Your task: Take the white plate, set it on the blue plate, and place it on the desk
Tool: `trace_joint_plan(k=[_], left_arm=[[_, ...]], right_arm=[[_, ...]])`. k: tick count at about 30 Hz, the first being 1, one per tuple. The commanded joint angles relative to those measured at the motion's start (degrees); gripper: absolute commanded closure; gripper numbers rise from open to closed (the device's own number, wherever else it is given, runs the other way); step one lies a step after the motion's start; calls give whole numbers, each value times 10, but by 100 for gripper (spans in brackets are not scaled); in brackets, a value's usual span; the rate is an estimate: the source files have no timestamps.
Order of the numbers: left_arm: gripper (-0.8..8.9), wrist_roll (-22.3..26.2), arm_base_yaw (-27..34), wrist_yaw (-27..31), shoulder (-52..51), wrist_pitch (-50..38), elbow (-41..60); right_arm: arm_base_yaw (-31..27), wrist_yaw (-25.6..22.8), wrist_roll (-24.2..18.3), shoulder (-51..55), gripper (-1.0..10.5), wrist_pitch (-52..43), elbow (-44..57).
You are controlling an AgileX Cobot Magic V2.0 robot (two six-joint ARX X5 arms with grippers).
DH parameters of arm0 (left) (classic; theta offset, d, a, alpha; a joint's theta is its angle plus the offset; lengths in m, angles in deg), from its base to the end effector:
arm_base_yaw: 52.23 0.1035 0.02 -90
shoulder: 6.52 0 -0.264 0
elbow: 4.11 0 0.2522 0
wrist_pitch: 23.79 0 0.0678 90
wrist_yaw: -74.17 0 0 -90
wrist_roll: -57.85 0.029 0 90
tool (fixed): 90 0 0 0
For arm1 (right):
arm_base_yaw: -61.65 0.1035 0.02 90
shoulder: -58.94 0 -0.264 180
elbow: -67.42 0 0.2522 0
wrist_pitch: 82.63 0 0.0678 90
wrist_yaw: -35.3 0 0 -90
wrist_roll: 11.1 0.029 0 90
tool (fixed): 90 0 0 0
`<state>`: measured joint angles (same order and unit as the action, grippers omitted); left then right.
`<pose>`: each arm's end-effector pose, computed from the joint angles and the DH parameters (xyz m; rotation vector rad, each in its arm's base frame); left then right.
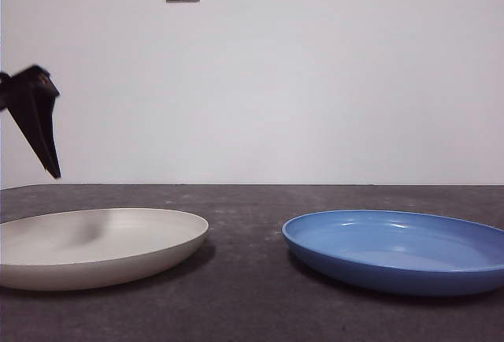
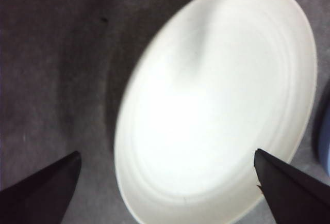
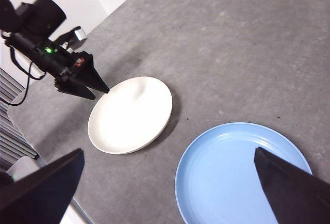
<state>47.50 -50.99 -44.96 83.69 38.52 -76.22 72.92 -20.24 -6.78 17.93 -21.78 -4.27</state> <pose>0.2764 -0.0081 0.1973 -0.5194 1.4066 -0.2807 0.1115 0.0390 0.3593 0.1784 0.5590 0.7594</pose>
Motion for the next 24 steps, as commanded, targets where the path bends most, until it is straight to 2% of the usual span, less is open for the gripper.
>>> trace_joint_plan(k=[1,7,13,19,24], left_arm=[[98,9,0,-6,28,-12,-12],[121,8,0,-9,56,-30,-12],[257,7,0,-9,59,-35,-12],[502,7,0,-9,74,-33,-12],[671,4,0,-7,84,-36,-12]], right_arm=[[3,1,-3,-3,352,-4,-10],[3,0,-3,-3,353,-4,-10],[3,0,-3,-3,352,-6,-10],[3,0,-3,-4,353,-8,-10],[3,1,-3,-4,353,-7,-10]])
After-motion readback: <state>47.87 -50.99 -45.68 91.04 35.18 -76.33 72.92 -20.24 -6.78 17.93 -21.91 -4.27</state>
